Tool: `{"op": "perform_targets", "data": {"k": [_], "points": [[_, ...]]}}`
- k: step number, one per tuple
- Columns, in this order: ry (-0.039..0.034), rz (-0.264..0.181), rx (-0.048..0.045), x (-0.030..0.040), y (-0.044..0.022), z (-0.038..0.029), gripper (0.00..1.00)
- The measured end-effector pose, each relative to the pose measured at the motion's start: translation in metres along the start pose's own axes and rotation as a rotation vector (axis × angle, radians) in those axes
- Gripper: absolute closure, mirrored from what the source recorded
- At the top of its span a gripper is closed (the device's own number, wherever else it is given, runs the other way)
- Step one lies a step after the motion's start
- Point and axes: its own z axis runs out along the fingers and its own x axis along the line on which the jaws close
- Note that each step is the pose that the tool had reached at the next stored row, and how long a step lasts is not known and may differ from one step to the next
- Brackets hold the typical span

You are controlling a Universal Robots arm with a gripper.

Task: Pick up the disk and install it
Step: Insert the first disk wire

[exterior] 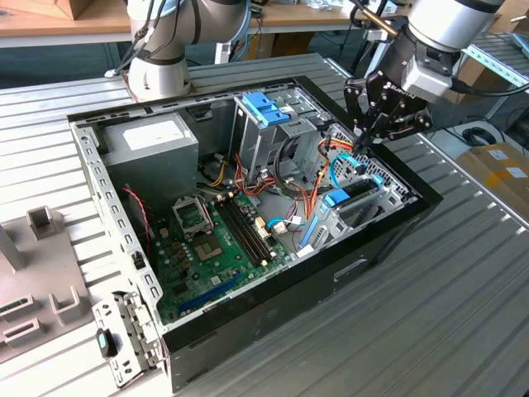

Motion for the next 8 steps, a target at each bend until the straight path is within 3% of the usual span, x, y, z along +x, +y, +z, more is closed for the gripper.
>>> {"op": "perform_targets", "data": {"k": [8], "points": [[0.0025, 0.073, 0.0051, 0.0000, 0.0000, 0.0001, 0.84]]}}
